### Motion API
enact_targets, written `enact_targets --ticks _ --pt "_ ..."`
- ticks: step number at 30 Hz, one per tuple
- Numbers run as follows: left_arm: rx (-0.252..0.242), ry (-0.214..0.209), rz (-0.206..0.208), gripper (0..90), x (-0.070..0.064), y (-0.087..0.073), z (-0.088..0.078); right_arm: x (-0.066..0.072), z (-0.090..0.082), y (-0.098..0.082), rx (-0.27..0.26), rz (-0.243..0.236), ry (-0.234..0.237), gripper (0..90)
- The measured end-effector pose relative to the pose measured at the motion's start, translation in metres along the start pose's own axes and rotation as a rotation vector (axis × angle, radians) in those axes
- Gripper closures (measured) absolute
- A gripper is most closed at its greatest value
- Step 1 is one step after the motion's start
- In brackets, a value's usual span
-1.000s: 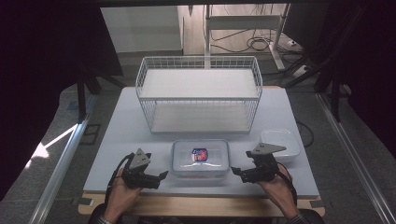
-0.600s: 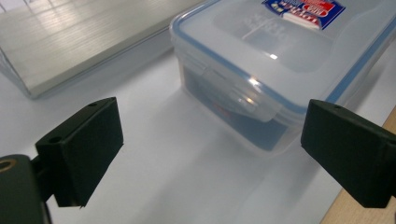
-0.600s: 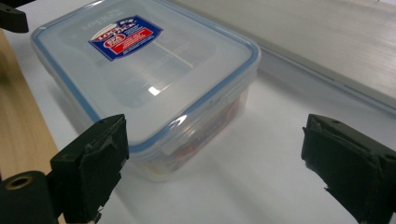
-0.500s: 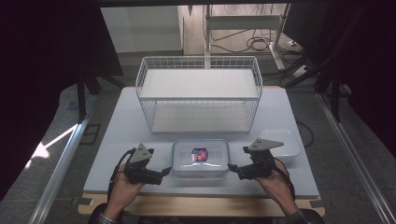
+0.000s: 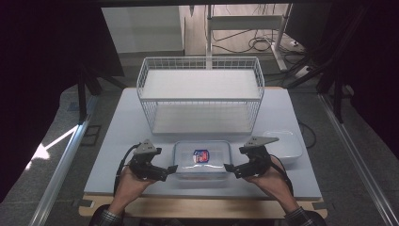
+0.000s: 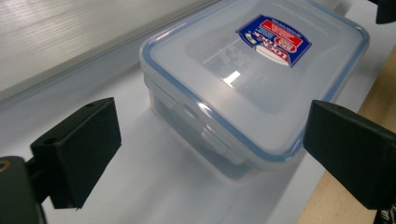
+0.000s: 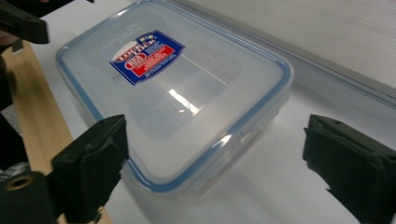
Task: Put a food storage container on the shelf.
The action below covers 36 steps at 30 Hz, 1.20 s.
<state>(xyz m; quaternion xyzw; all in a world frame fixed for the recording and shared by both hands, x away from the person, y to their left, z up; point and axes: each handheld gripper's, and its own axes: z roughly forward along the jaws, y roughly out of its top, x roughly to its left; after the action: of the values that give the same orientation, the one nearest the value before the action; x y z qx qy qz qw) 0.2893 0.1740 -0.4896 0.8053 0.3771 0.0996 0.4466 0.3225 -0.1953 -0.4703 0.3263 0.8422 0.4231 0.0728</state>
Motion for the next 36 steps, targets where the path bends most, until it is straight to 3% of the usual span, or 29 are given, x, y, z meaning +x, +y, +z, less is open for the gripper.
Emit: enact_targets --ticks 7,10,13,15,16,20,23,24,27,28,30,32,34,35,36 --pt "0.021 -0.021 -0.005 8.7 0.004 0.01 0.013 -0.001 0.008 0.008 0.04 0.001 0.01 13.7" --pt "0.03 -0.07 -0.026 7.3 0.009 0.01 0.022 -0.004 0.014 0.012 0.056 0.016 0.02 14.7" --pt "0.053 -0.071 -0.027 7.2 0.011 0.008 0.027 -0.006 0.018 0.013 0.062 0.03 0.04 15.5" --pt "0.063 -0.119 -0.059 7.0 0.016 0.005 0.03 -0.009 0.022 0.012 0.075 0.05 0.056 15.9" --pt "0.063 -0.119 -0.059 7.0 0.016 0.005 0.03 -0.009 0.022 0.012 0.075 0.05 0.056 15.9" --pt "0.084 -0.194 -0.101 6.2 0.017 0.003 0.036 -0.015 0.026 0.008 0.096 0.098 0.092 15.3" --pt "0.091 -0.205 -0.116 5.7 0.018 0.002 0.037 -0.019 0.028 0.006 0.102 0.136 0.119 15.4" --pt "0.106 -0.241 -0.15 5.4 0.021 0.001 0.04 -0.022 0.031 0.004 0.111 0.183 0.164 15.7" --pt "0.108 -0.254 -0.168 4.4 0.022 -0.001 0.041 -0.024 0.033 0.003 0.118 0.213 0.185 15.1" --pt "0.121 -0.279 -0.19 4.9 0.023 -0.001 0.042 -0.025 0.034 0.003 0.126 0.23 0.193 15.5" --pt "0.126 -0.285 -0.203 5.7 0.023 -0.001 0.043 -0.026 0.034 0.003 0.13 0.241 0.197 15.7" --pt "0.15 -0.295 -0.222 8.2 0.023 0.0 0.042 -0.029 0.037 0.0 0.15 0.31 0.248 17.4" --pt "0.157 -0.303 -0.244 12.4 0.024 0.0 0.04 -0.03 0.037 -0.001 0.149 0.324 0.255 19.4" --pt "0.154 -0.304 -0.255 12.4 0.025 -0.001 0.039 -0.03 0.035 0.0 0.15 0.327 0.252 22.7" --pt "0.143 -0.304 -0.249 19.2 0.025 -0.001 0.033 -0.03 0.03 0.001 0.142 0.332 0.243 29.1"
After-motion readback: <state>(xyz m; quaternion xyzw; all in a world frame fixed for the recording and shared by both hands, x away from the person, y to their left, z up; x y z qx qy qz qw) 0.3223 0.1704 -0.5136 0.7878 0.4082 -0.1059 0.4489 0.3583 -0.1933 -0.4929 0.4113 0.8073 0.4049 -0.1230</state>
